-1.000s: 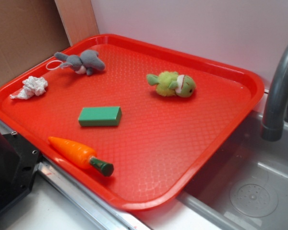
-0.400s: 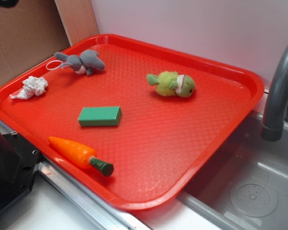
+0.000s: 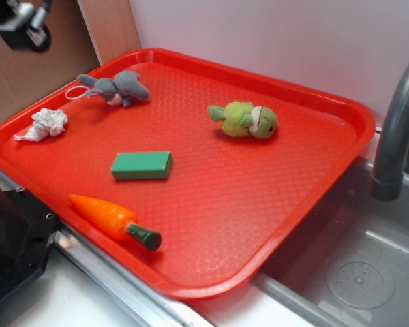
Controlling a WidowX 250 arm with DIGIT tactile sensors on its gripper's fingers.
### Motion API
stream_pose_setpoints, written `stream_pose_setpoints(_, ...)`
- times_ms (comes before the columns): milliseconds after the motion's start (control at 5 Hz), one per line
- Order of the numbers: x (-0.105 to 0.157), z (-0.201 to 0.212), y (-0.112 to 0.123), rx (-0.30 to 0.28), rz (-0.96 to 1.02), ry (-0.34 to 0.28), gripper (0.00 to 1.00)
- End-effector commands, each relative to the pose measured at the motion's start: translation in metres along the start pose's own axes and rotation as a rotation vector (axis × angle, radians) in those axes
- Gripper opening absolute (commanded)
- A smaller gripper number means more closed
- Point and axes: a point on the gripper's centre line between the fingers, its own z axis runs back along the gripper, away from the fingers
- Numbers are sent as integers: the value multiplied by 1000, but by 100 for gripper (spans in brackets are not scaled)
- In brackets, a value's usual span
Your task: Grab the white paper.
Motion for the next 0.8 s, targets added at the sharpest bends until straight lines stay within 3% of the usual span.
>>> stream_pose_setpoints(0, 12, -47, 29, -30, 100, -43, 100)
stream_pose_setpoints(600, 23, -121, 60, 113, 130, 8, 100)
